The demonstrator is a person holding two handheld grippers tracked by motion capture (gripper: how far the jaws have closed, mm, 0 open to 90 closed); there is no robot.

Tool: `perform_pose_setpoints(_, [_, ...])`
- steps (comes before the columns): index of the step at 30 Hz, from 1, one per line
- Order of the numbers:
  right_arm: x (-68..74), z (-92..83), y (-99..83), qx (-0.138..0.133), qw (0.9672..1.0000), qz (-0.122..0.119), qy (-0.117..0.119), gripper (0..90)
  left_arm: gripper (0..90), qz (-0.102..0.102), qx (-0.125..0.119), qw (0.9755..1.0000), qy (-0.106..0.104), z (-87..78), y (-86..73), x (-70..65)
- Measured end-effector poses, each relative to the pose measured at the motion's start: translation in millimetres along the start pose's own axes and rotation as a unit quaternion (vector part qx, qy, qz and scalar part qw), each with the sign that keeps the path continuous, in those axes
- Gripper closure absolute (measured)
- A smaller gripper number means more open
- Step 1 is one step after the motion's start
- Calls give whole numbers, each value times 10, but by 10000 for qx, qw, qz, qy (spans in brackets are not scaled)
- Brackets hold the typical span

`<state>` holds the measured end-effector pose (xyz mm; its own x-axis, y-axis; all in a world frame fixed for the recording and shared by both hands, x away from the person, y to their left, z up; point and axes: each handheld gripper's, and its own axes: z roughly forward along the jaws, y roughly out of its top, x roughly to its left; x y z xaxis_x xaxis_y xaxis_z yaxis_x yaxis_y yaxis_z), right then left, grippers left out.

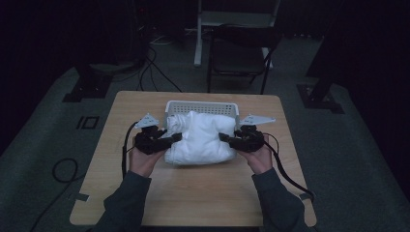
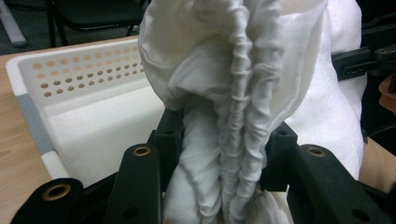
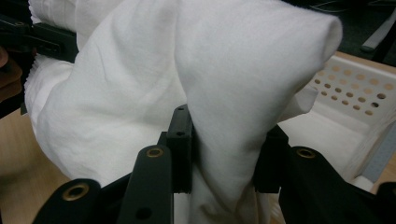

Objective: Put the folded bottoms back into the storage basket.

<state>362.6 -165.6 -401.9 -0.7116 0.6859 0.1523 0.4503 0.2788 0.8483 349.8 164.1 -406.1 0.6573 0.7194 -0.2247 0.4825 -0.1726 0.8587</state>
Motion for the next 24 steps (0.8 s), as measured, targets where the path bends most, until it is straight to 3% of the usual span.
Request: perform_pose_setpoints(24, [-162, 79, 216, -72, 9999, 56, -137, 660, 595, -4, -74, 10000, 41, 146, 231, 161])
